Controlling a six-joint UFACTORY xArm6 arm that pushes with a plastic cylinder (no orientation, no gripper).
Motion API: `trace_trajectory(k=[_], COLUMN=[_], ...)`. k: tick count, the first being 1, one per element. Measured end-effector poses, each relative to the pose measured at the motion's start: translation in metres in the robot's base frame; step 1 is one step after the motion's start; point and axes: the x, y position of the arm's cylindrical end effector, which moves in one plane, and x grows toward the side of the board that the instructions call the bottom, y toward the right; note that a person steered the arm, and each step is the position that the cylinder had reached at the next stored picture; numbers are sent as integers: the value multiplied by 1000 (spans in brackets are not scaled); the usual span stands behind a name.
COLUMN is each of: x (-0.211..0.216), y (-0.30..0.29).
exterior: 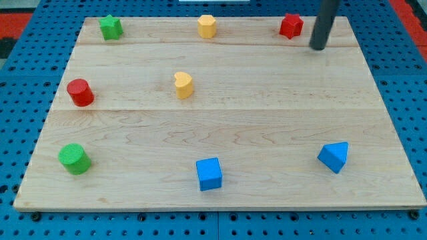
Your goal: Move the red star diagonally bottom right to the yellow hexagon
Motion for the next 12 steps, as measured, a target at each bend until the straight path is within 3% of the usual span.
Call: trace_trajectory(k=[1, 2, 3, 4, 5, 6, 9, 10, 11, 12], x=[-65, -70, -41, -26, -70, -36, 80, 70, 4, -65], y=[-4, -62, -136, -162, -143, -97, -179, -160, -107, -130])
